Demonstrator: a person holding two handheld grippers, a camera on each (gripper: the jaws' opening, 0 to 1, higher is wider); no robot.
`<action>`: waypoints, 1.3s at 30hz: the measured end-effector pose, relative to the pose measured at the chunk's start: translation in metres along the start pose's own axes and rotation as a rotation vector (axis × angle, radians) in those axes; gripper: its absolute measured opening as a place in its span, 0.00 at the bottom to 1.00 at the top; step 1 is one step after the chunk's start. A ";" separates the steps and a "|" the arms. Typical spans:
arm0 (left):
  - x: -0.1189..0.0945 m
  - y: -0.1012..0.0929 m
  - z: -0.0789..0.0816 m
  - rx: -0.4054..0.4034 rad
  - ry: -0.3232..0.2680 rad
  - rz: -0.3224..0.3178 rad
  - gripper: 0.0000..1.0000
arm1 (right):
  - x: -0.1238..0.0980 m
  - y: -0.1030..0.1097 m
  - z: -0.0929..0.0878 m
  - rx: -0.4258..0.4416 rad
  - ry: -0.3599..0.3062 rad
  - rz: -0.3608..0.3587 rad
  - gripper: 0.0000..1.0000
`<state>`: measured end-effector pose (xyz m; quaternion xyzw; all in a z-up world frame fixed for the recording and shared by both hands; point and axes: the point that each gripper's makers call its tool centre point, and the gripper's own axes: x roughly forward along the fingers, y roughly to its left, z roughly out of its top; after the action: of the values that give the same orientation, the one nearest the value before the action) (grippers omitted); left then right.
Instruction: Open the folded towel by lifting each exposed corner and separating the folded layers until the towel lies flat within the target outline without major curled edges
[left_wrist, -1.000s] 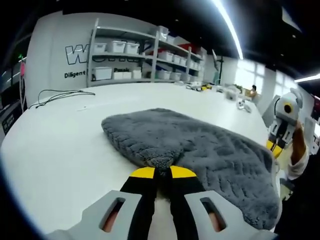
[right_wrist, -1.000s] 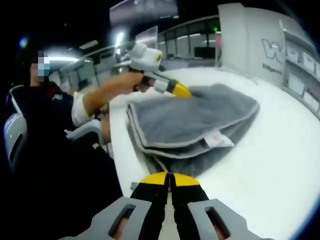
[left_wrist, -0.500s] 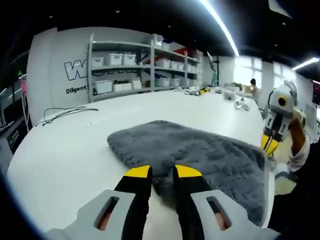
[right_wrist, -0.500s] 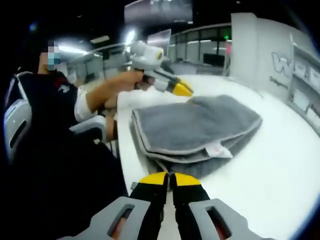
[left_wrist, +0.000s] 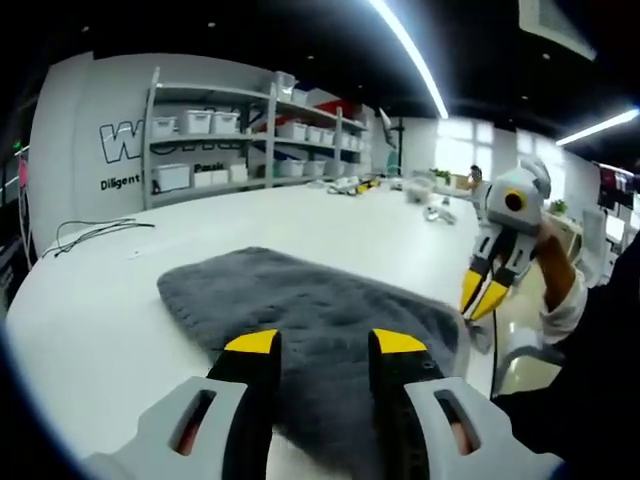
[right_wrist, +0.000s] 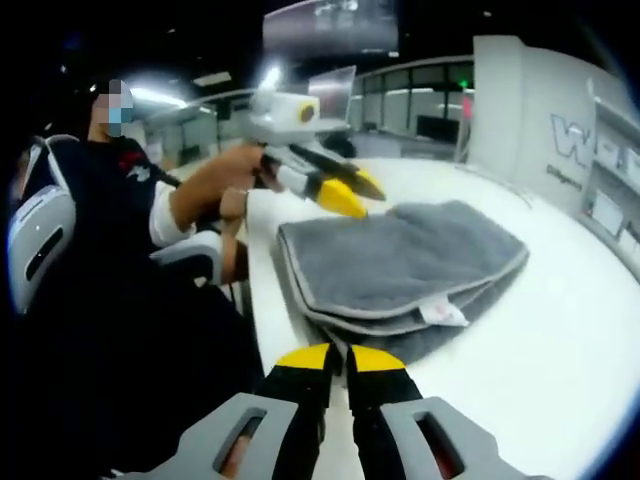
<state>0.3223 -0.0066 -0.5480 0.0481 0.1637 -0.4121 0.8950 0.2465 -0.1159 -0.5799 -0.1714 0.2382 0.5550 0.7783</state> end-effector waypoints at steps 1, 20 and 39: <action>0.001 -0.006 0.000 0.006 -0.001 -0.011 0.34 | 0.000 -0.001 0.001 -0.002 -0.003 -0.004 0.03; 0.021 -0.097 0.000 0.098 -0.009 -0.180 0.33 | 0.017 -0.005 -0.013 -0.139 0.079 -0.038 0.03; 0.040 -0.098 -0.019 0.128 0.033 -0.196 0.30 | 0.017 0.003 -0.016 -0.138 0.095 -0.010 0.00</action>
<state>0.2676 -0.0956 -0.5744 0.0956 0.1557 -0.5066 0.8426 0.2457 -0.1107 -0.6025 -0.2522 0.2353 0.5574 0.7552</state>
